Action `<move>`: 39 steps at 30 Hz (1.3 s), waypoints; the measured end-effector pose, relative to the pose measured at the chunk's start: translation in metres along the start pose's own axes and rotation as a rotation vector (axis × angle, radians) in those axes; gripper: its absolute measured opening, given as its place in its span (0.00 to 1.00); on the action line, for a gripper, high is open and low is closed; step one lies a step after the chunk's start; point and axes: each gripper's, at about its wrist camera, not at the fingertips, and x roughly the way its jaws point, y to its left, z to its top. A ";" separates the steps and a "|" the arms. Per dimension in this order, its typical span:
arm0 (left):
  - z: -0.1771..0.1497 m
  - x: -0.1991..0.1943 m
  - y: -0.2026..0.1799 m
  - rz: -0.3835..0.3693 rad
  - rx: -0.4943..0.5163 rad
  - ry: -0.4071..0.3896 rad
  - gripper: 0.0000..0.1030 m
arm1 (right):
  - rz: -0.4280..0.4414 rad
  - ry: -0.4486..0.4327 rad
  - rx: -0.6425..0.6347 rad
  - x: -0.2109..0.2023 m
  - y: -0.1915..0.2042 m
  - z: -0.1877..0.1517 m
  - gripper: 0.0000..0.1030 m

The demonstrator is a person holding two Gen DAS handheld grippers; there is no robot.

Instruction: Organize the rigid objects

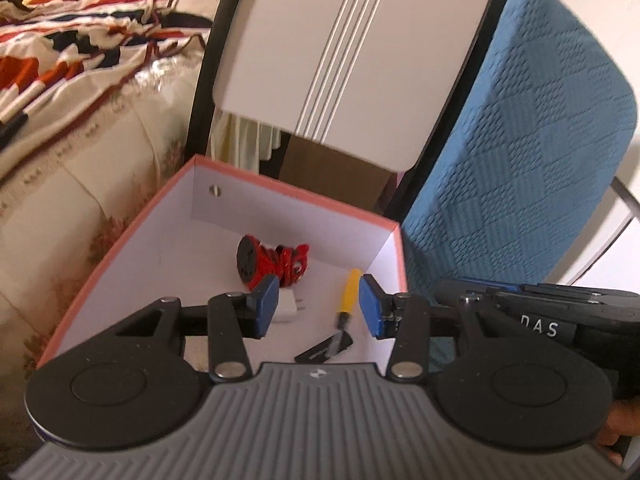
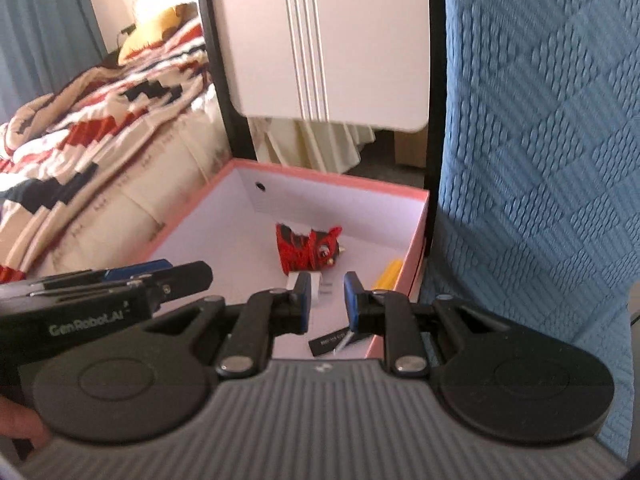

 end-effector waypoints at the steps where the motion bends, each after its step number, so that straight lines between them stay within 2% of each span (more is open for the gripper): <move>1: 0.002 -0.006 -0.003 0.001 0.004 -0.006 0.49 | 0.005 -0.011 -0.001 -0.006 0.001 0.002 0.22; 7: 0.000 -0.046 -0.022 -0.006 0.027 -0.037 0.49 | 0.010 -0.080 -0.017 -0.050 0.007 0.005 0.22; 17: -0.024 -0.090 -0.050 -0.005 0.057 -0.076 0.49 | 0.023 -0.112 0.005 -0.095 0.006 -0.016 0.21; 27: -0.039 -0.103 -0.058 -0.009 0.054 -0.081 0.49 | 0.009 -0.113 0.019 -0.119 0.002 -0.051 0.21; 39: -0.065 -0.097 -0.062 -0.008 0.045 -0.037 0.49 | -0.012 -0.076 0.029 -0.119 -0.007 -0.084 0.21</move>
